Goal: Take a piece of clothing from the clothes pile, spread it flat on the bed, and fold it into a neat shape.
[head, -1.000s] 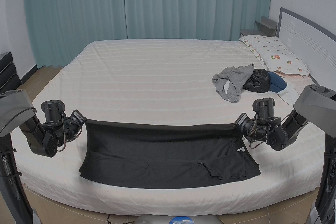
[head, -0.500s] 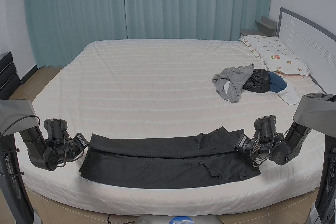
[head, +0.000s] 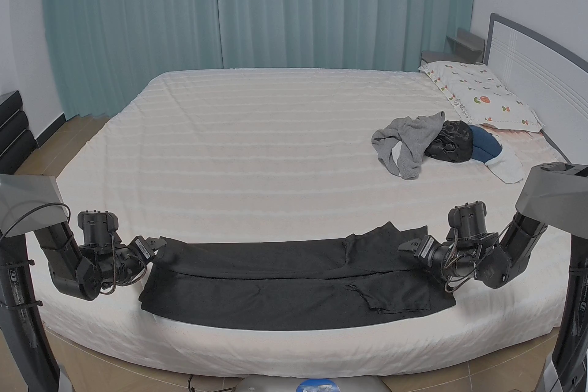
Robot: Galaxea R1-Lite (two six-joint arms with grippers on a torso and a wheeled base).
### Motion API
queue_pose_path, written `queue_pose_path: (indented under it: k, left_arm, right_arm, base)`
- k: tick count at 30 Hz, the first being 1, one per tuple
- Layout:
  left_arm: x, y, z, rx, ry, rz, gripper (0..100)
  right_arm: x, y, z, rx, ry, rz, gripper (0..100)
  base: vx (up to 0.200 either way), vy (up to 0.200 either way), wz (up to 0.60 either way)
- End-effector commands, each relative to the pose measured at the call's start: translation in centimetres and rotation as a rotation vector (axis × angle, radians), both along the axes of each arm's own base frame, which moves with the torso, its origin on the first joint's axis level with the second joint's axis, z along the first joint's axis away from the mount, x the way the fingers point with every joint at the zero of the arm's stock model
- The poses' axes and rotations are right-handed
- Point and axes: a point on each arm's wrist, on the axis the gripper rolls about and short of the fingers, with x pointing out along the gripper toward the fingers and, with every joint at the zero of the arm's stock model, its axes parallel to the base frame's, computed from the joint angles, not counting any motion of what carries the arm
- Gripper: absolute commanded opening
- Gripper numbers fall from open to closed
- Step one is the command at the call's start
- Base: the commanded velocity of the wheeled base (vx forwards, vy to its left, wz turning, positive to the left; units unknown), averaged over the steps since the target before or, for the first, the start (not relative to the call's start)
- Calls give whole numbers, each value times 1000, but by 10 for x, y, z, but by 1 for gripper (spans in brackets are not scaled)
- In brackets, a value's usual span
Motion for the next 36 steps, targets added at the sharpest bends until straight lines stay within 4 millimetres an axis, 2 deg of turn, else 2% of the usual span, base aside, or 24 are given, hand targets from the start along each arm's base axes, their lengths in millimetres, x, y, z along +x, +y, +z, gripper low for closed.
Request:
queue_pose_path:
  k: [1,3,9,12,15,22,24,25,30,36]
  left_arm:
    - [-2,7,12,0,-31,23,100]
    - [2,10,18,-3,-62,33,100]
    - [23,10,23,-3,-92,21,100]
    - [42,3,15,-8,-51,-3,100]
    - [52,2,8,-10,-27,-8,100]
    - [62,-6,-17,-3,9,-34,100]
    - [64,-6,-17,-4,5,-35,100]
    - [65,-6,-16,-6,2,-32,0]
    - [65,-2,-16,-5,-2,-14,0]
    - [65,8,-3,-61,-27,52,0]
  right_arm:
    - [2,-10,22,26,-60,-24,100]
    - [8,-24,31,42,-93,-53,100]
    - [16,-44,29,81,-94,-81,100]
    - [22,-53,26,162,-73,-98,100]
    - [26,-58,25,175,-72,-111,100]
    - [36,-60,18,176,-72,-119,100]
    - [38,-60,17,175,-75,-120,100]
    - [39,-60,17,175,-78,-120,100]
    - [44,-58,10,172,-73,-115,100]
    - [53,-54,-3,166,-65,-106,100]
  base:
    - [0,0,0]
    - [0,0,0]
    - [0,0,0]
    - [0,0,0]
    - [0,0,0]
    - [0,0,0]
    - [0,0,0]
    - [0,0,0]
    - [0,0,0]
    - [0,0,0]
